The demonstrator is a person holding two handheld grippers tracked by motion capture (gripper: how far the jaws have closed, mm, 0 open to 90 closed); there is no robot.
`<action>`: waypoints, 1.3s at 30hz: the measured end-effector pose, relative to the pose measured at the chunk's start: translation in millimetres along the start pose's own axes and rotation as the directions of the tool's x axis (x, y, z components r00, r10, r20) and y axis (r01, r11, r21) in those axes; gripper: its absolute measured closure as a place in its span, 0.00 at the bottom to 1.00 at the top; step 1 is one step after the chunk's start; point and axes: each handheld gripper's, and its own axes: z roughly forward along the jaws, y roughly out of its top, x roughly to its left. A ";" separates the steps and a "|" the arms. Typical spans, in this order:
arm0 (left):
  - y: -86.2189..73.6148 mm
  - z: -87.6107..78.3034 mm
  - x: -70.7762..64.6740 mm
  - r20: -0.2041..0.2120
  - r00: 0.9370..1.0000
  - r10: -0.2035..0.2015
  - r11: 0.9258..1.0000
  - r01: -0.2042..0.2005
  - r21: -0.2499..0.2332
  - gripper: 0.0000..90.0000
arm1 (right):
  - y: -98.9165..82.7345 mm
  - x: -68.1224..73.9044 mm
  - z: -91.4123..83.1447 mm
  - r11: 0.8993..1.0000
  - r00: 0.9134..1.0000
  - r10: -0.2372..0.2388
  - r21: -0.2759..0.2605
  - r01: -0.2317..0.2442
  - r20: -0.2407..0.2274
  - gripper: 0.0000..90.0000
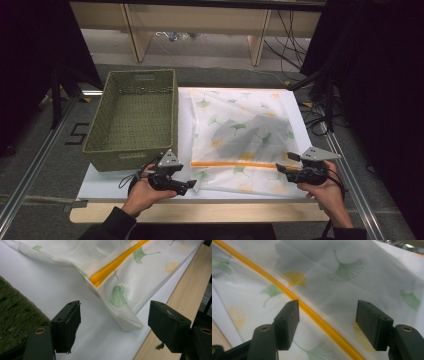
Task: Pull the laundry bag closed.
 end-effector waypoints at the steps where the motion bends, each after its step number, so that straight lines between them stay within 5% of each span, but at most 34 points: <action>1: -1.5 -1.2 -0.9 -0.002 1.000 0.008 1.000 -0.008 0.004 0.29 | 0.1 2.8 0.7 1.000 1.000 0.012 0.003 -0.012 -0.001 0.40; 3: -4.5 -4.8 -3.1 -0.014 1.000 0.027 1.000 -0.027 0.004 0.28 | -0.3 10.5 5.3 0.999 0.998 0.039 0.007 -0.038 -0.042 0.40; 11: -12.5 -13.6 -3.1 -0.038 0.999 -0.013 1.000 0.012 -0.021 0.23 | -6.6 25.8 15.7 0.999 0.997 -0.002 0.052 0.006 -0.079 0.39; 23: -20.3 -19.3 -5.9 -0.065 0.998 -0.017 1.000 0.016 -0.005 0.23 | -15.0 35.8 6.1 0.998 0.997 -0.027 0.061 0.031 -0.071 0.37; 24: -21.0 -19.2 -6.4 -0.066 0.998 -0.020 1.000 0.019 -0.006 0.23 | -16.0 40.3 4.6 0.998 0.997 -0.004 0.069 0.010 -0.083 0.37; 29: -24.1 -20.8 -6.0 -0.077 0.997 -0.004 1.000 0.005 0.012 0.23 | -21.7 46.3 -0.3 0.996 0.994 -0.034 0.078 0.043 -0.104 0.36; 35: -25.7 -20.6 -8.8 -0.064 0.998 -0.025 1.000 0.025 -0.003 0.23 | -29.7 47.5 -7.5 0.996 0.995 0.012 0.091 -0.003 -0.096 0.35; 39: -25.9 -20.3 -8.2 -0.073 0.997 -0.005 1.000 0.006 0.018 0.24 | -30.4 47.7 -6.4 0.995 0.996 0.015 0.098 -0.006 -0.093 0.35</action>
